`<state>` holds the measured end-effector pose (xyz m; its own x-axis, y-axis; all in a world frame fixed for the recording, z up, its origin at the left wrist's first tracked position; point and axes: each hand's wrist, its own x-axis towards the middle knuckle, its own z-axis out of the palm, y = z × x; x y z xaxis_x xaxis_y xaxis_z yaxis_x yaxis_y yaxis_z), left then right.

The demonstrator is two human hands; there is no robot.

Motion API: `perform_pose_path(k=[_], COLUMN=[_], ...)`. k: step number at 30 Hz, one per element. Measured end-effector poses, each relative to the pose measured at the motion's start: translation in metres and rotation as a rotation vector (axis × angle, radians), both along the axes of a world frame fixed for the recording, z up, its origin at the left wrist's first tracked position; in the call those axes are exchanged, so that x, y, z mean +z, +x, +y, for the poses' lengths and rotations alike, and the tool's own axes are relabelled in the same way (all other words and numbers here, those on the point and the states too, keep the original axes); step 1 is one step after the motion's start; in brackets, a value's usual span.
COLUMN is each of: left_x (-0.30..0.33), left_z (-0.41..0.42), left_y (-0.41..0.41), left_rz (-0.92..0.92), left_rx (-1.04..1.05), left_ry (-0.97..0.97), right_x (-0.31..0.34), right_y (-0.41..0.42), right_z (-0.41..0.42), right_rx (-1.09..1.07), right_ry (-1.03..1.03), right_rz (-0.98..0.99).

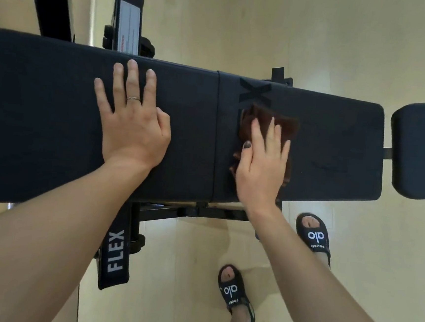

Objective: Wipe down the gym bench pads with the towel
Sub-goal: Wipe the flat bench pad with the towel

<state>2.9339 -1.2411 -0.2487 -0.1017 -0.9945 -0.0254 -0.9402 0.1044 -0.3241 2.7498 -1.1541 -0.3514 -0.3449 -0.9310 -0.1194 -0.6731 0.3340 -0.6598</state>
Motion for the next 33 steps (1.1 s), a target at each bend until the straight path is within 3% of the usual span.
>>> perform_pose_path(k=[3, 6, 9, 13, 16, 23, 25, 30, 33], left_x=[0.002, 0.000, -0.023, -0.054, -0.060, -0.056, -0.056, -0.059, -0.057], left_z=[0.000, 0.002, 0.012, 0.023, 0.021, 0.023, 0.024, 0.023, 0.023], left_y=[-0.001, -0.033, -0.082, -0.089, -0.089, -0.092, -0.092, -0.094, -0.092], left_rz=[-0.016, 0.080, 0.187, 0.049, 0.026, 0.018, 0.034, 0.002, -0.008], left_rx=[0.020, -0.020, -0.236, -0.238, -0.249, -0.215, -0.221, -0.240, -0.243], left_ry=[0.023, 0.056, 0.180, 0.213, 0.164, 0.198, 0.173, 0.170, 0.150], right_x=[0.003, 0.001, -0.006, -0.019, -0.029, -0.016, -0.022, -0.028, -0.032], right_y=[0.013, 0.000, -0.018, -0.045, -0.057, -0.025, -0.035, -0.066, -0.064], right_z=[0.054, 0.076, 0.015, -0.084, -0.102, 0.076, 0.050, -0.104, -0.127], right_rx=[0.107, 0.236, 0.184, 0.068, 0.063, 0.154, 0.166, 0.086, 0.047], right_ry=[0.000, -0.007, -0.026, -0.031, -0.061, 0.021, 0.012, -0.024, -0.029], right_rz=[-0.020, -0.016, 0.026, 0.067, 0.088, 0.055, 0.041, 0.069, 0.038])
